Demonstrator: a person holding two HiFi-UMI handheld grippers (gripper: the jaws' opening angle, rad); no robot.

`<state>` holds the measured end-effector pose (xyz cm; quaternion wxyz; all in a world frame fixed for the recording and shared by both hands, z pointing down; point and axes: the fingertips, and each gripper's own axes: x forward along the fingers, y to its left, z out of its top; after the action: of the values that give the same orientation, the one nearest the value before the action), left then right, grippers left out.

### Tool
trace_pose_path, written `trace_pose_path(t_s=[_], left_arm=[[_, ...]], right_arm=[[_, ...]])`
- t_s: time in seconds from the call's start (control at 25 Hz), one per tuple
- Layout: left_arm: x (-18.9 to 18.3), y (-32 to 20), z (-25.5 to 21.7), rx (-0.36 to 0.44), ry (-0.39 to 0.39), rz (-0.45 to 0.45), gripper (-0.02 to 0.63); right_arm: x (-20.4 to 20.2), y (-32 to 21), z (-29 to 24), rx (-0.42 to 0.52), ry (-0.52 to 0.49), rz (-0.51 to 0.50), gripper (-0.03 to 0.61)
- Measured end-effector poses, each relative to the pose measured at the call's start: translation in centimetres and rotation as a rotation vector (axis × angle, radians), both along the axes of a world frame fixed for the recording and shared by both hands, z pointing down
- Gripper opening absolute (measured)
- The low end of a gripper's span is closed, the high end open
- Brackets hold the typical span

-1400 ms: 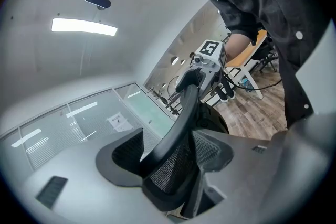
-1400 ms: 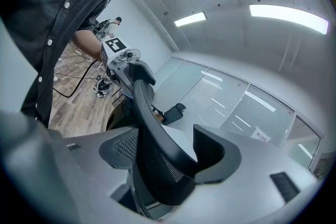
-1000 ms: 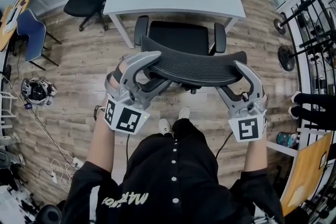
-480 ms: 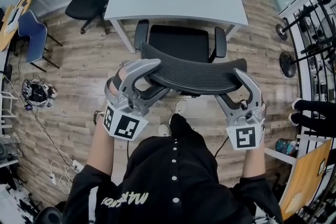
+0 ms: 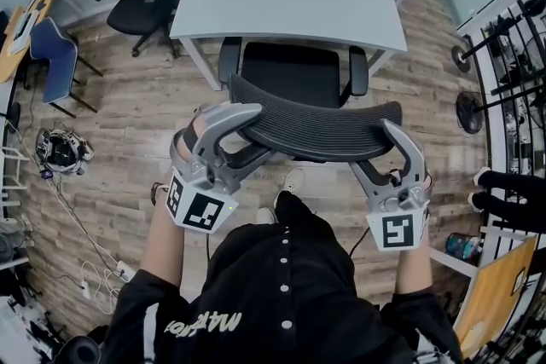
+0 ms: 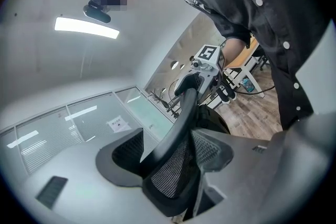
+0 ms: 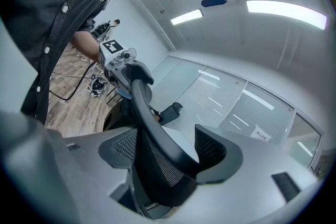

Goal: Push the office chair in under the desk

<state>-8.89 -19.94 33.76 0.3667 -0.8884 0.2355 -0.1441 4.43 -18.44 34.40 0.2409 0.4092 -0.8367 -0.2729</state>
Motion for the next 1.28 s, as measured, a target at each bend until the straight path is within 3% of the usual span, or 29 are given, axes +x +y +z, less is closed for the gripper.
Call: trace_pose_path(t_s=[1.28], left_arm=[[2.2,-9.5,0.7,-0.03,-0.025,-0.077,0.285]], right_arm=[[2.1,-9.6,0.4,0.051,-0.002,-0.036,0.319]])
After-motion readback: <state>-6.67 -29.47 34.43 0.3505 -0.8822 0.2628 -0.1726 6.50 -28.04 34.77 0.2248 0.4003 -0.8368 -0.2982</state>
